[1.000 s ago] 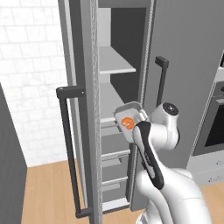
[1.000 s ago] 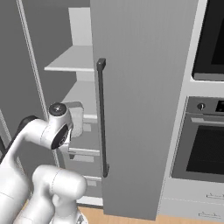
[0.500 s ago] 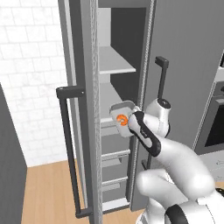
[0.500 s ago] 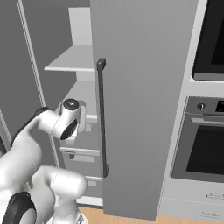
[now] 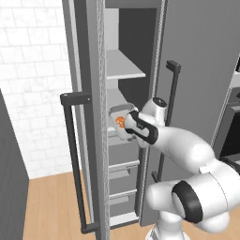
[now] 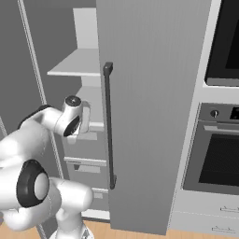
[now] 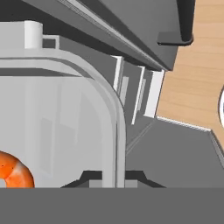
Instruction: Take the meat container that has the shrimp and place it on the second highest rack of the freezer. Then take the vegetable container that has the mushroom and cucumber and place it on the highest rack of the freezer.
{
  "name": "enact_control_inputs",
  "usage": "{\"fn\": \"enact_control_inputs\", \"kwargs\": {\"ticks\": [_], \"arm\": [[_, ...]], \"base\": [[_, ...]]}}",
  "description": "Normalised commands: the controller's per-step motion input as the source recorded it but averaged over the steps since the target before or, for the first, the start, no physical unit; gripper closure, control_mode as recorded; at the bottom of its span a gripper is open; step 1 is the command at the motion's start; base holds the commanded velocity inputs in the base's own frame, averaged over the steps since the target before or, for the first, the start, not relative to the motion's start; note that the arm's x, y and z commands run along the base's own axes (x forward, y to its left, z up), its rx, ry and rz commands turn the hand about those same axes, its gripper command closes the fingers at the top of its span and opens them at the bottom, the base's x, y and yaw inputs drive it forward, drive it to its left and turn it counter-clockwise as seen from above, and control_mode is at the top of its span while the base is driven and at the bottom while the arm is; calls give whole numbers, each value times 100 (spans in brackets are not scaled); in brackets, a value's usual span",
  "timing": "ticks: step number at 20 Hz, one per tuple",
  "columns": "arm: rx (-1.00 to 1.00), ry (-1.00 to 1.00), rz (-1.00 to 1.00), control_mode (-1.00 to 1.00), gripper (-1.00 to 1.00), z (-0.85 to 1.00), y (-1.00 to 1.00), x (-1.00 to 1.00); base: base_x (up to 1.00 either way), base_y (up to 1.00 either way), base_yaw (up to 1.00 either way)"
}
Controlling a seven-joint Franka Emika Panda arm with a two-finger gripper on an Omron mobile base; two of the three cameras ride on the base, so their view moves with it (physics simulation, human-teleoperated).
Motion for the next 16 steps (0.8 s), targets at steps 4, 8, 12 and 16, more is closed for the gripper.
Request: {"fn": "enact_control_inputs", "kwargs": {"ticks": [4, 8, 12, 16], "arm": [[0, 0, -12, -100, 100, 0, 18, 59], [0, 0, -15, -100, 100, 0, 2, 61], [0, 0, -14, -100, 100, 0, 0, 63], [0, 0, -11, -100, 100, 0, 3, 70]], "base": [[0, 0, 0], [0, 0, 0], [0, 0, 0], [0, 0, 0]]}}
